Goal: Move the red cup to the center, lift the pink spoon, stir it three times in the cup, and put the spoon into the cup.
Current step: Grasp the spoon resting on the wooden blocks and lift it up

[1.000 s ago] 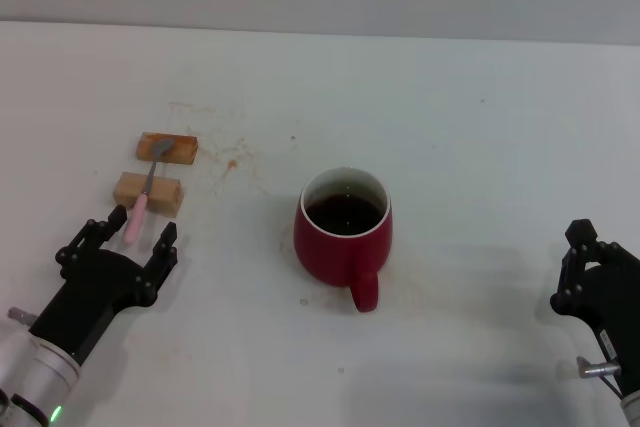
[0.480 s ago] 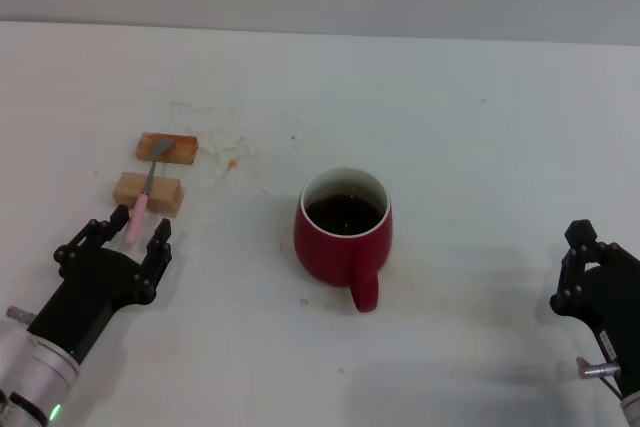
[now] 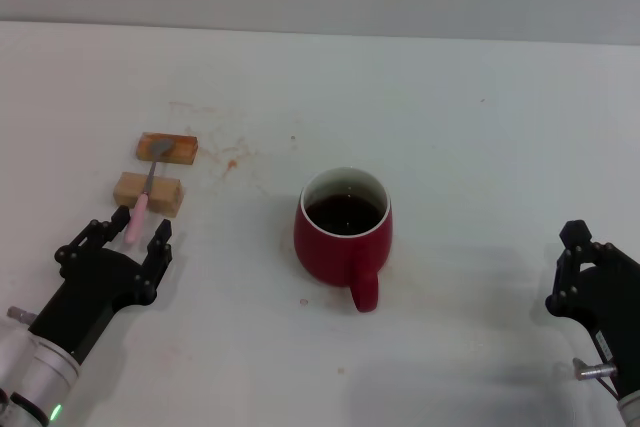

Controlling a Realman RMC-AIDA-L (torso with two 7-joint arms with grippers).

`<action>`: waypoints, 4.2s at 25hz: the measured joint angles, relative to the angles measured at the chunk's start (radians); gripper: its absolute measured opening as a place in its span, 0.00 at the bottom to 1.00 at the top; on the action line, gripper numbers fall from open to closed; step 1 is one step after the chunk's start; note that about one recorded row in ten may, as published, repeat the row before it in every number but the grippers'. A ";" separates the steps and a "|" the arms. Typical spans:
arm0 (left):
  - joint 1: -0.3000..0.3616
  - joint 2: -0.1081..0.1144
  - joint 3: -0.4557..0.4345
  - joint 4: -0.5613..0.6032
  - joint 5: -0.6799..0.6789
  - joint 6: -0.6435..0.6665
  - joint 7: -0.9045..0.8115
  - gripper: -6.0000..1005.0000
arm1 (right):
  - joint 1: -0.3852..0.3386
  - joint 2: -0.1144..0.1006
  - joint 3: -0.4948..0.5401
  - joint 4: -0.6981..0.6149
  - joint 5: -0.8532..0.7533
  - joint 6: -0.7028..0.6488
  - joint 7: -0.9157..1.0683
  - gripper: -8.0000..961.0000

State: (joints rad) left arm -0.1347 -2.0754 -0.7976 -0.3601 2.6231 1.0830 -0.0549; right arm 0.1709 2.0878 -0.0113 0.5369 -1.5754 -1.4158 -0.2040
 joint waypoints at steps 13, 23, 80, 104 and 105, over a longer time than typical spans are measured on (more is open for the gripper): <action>0.000 0.000 -0.002 0.001 0.000 -0.010 -0.001 0.50 | -0.001 0.000 0.001 0.000 0.000 0.000 0.000 0.01; 0.002 0.000 0.003 -0.001 0.000 0.009 0.006 0.47 | -0.001 0.000 0.001 0.000 0.000 0.000 0.000 0.01; 0.022 -0.003 0.076 -0.065 -0.104 -0.035 -0.073 0.85 | -0.004 0.000 -0.013 0.005 0.000 0.000 0.000 0.01; 0.001 -0.002 0.064 -0.058 -0.115 -0.078 -0.068 0.72 | -0.004 0.000 -0.013 0.005 0.000 0.000 0.000 0.01; 0.000 -0.002 0.064 -0.060 -0.119 -0.079 -0.067 0.72 | -0.004 0.000 -0.013 0.005 0.000 0.000 0.000 0.01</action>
State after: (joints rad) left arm -0.1343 -2.0770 -0.7333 -0.4196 2.5037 1.0043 -0.1216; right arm 0.1672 2.0877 -0.0245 0.5415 -1.5753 -1.4158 -0.2039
